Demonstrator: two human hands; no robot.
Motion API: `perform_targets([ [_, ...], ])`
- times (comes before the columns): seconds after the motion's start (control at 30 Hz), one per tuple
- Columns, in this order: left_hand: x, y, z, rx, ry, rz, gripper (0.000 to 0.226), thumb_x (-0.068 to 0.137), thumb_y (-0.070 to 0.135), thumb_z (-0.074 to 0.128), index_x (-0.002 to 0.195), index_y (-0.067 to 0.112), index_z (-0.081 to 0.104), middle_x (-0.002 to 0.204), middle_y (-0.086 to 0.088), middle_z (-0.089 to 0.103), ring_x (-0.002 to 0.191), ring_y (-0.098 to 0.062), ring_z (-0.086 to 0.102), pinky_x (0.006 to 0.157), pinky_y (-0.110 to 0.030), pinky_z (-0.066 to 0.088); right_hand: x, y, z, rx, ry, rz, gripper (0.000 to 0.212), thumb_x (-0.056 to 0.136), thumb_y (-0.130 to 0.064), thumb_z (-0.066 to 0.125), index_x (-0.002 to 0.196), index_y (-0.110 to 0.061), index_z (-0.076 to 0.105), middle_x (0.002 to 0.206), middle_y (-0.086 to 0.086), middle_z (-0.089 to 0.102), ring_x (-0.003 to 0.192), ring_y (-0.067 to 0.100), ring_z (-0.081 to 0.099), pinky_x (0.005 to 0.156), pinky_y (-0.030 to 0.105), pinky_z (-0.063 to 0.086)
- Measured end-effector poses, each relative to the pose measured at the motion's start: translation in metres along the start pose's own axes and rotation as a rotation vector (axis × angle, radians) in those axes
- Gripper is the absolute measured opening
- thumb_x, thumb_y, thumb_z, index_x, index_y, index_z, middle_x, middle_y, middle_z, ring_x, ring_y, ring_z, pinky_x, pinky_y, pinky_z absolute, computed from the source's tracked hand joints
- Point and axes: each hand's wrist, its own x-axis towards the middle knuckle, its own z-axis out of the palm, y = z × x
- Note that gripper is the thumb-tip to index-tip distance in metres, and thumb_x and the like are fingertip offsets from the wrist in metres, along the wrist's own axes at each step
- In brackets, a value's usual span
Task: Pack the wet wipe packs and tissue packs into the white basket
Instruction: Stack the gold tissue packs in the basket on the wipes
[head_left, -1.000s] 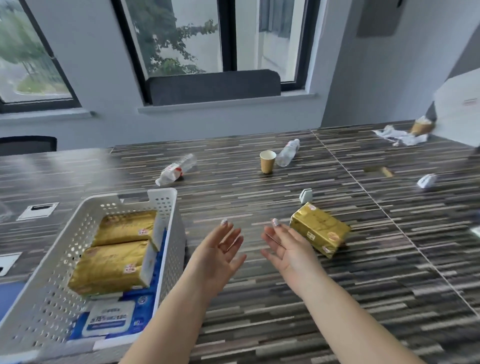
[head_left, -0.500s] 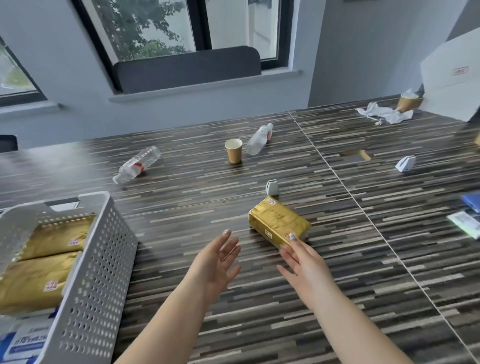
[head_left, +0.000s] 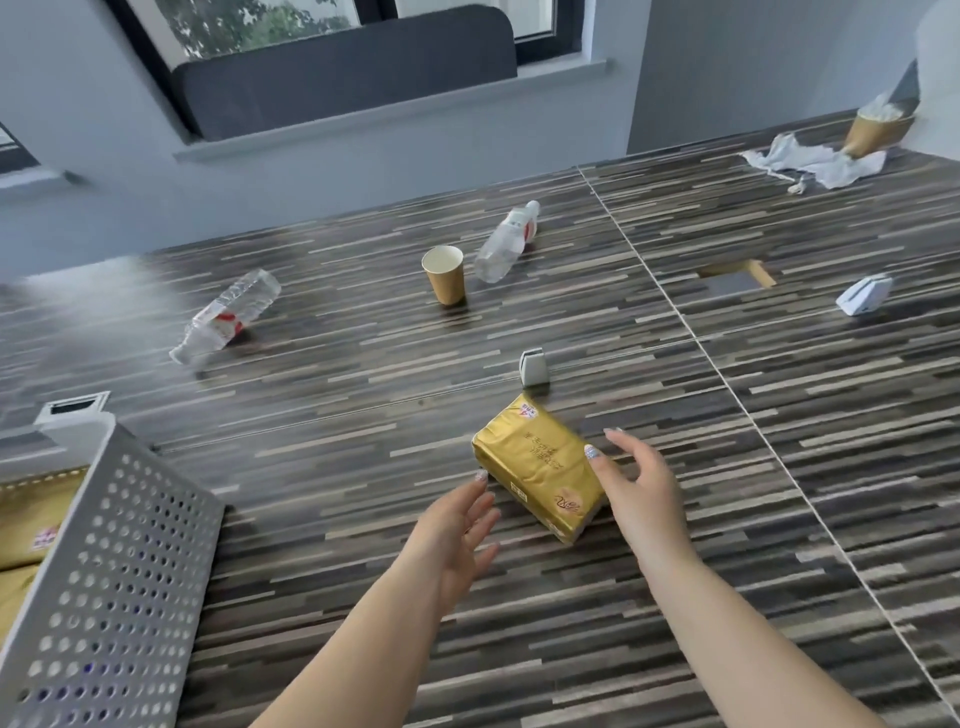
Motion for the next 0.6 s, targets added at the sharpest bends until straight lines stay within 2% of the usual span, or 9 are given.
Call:
perform_targets([
  [0.07, 0.015, 0.000, 0.007, 0.021, 0.017, -0.020, 0.040, 0.089, 0.023, 0.062, 0.127, 0.015, 0.054, 0.138, -0.008, 0.053, 0.126, -0.021, 0.051, 0.100, -0.042, 0.039, 0.017, 0.004, 0.004, -0.065, -0.028, -0.006, 0.045, 0.089, -0.036, 0.061, 0.132, -0.025, 0.053, 0.142, -0.001, 0.049, 0.130, 0.019, 0.043, 0.095, 0.032, 0.040],
  [0.13, 0.029, -0.004, 0.014, 0.040, 0.019, -0.037, 0.054, 0.089, 0.023, 0.064, 0.139, 0.013, 0.045, 0.142, -0.009, 0.049, 0.130, -0.023, 0.047, 0.106, -0.045, 0.036, 0.033, 0.008, 0.007, -0.100, -0.056, 0.008, 0.050, 0.089, -0.037, 0.061, 0.135, -0.024, 0.051, 0.144, 0.000, 0.047, 0.134, 0.020, 0.040, 0.102, 0.034, 0.038],
  [0.23, 0.044, -0.009, 0.021, 0.049, 0.012, -0.068, 0.068, 0.086, 0.025, 0.067, 0.146, 0.016, 0.035, 0.146, -0.011, 0.044, 0.134, -0.025, 0.043, 0.112, -0.049, 0.032, 0.049, 0.016, 0.010, -0.181, -0.107, 0.051, 0.054, 0.089, -0.038, 0.060, 0.138, -0.020, 0.049, 0.146, 0.002, 0.046, 0.136, 0.022, 0.039, 0.107, 0.039, 0.036],
  [0.3, 0.051, -0.010, 0.026, 0.050, 0.016, -0.088, 0.067, 0.087, 0.028, 0.066, 0.145, 0.018, 0.035, 0.146, -0.010, 0.044, 0.136, -0.025, 0.041, 0.113, -0.050, 0.030, 0.056, 0.022, 0.014, -0.190, -0.170, 0.097, 0.052, 0.089, -0.038, 0.060, 0.137, -0.018, 0.051, 0.142, 0.004, 0.052, 0.127, 0.022, 0.049, 0.103, 0.037, 0.042],
  [0.4, 0.057, -0.012, 0.037, 0.078, -0.031, -0.094, 0.055, 0.091, 0.027, 0.061, 0.142, 0.025, 0.041, 0.143, -0.007, 0.048, 0.136, -0.025, 0.040, 0.115, -0.051, 0.025, 0.057, 0.030, 0.016, -0.159, -0.220, 0.106, 0.043, 0.090, -0.035, 0.060, 0.129, -0.018, 0.058, 0.126, 0.004, 0.065, 0.103, 0.015, 0.059, 0.087, 0.030, 0.049],
  [0.53, 0.056, -0.014, 0.036, 0.122, -0.102, -0.001, 0.052, 0.089, 0.027, 0.062, 0.137, 0.039, 0.046, 0.127, 0.001, 0.065, 0.117, -0.023, 0.059, 0.109, -0.054, 0.032, 0.044, 0.026, 0.022, -0.166, -0.195, 0.043, 0.043, 0.090, -0.033, 0.060, 0.130, -0.017, 0.058, 0.125, 0.001, 0.063, 0.113, 0.019, 0.058, 0.087, 0.027, 0.047],
  [0.6, 0.051, -0.012, 0.032, 0.148, -0.109, 0.058, 0.052, 0.088, 0.026, 0.064, 0.134, 0.043, 0.047, 0.119, 0.003, 0.069, 0.108, -0.023, 0.064, 0.098, -0.052, 0.043, 0.031, 0.021, 0.028, -0.152, -0.159, 0.024, 0.045, 0.090, -0.033, 0.060, 0.133, -0.017, 0.056, 0.126, 0.001, 0.062, 0.115, 0.019, 0.057, 0.088, 0.028, 0.047],
])
